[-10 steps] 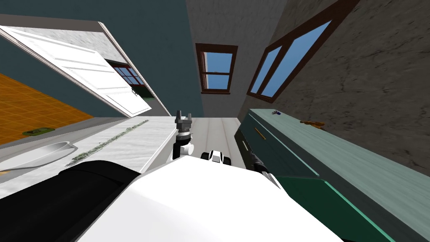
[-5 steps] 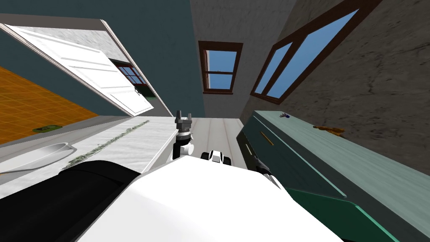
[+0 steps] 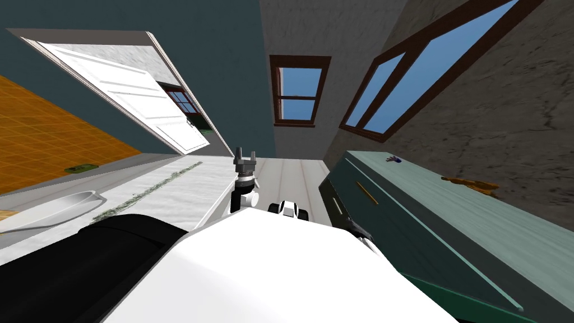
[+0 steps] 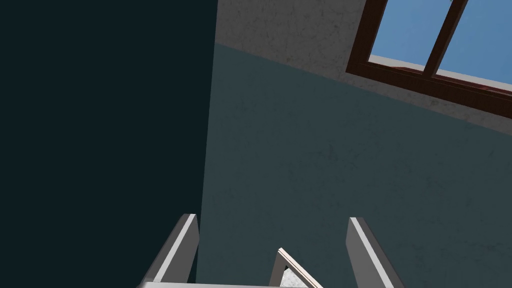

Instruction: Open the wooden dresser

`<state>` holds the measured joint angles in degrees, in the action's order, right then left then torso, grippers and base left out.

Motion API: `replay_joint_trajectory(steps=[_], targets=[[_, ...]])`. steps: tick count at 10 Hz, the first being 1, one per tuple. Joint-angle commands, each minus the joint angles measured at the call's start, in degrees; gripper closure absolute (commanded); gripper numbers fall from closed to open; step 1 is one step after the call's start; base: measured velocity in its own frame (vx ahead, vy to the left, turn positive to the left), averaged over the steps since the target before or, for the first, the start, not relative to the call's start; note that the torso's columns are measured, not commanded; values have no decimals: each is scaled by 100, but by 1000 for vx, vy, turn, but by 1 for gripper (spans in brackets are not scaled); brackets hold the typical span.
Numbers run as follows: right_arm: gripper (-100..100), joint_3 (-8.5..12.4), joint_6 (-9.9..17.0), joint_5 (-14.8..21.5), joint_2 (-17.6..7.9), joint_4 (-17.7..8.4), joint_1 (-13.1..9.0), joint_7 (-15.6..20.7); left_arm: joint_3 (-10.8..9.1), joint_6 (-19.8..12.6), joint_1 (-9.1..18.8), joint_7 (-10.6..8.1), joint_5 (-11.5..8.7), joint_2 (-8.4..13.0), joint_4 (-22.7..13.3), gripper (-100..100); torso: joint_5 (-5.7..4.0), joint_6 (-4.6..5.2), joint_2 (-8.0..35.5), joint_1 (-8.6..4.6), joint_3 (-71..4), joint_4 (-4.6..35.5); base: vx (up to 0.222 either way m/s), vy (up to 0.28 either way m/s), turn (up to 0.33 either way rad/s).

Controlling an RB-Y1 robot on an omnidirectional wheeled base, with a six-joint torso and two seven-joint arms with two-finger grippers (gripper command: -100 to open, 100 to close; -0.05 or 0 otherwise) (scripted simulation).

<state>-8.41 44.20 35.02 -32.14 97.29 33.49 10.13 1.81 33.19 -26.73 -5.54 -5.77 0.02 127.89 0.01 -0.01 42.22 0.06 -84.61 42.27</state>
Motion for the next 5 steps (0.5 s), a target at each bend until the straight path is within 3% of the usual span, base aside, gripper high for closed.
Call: replay_joint_trajectory(steps=[1, 2, 5], targets=[[-100, -35, 449, 166, -241, -289, 16, 126, 0, 0, 0, 0, 0, 0, 0, 0, 0, 2, 10, -4, 5, 2, 108, 67, 96], [-100, -35, 533, 166, -241, -289, 16, 126, 0, 0, 0, 0, 0, 0, 0, 0, -1, 0, 6, -7, 5, 2, 113, 46, 34], [-100, -93, 1018, 407, -532, -643, 43, 272, -1, 0, 0, 0, 0, 0, 0, 0, -2, 2, 12, -10, 6, 2, 112, 48, 63]])
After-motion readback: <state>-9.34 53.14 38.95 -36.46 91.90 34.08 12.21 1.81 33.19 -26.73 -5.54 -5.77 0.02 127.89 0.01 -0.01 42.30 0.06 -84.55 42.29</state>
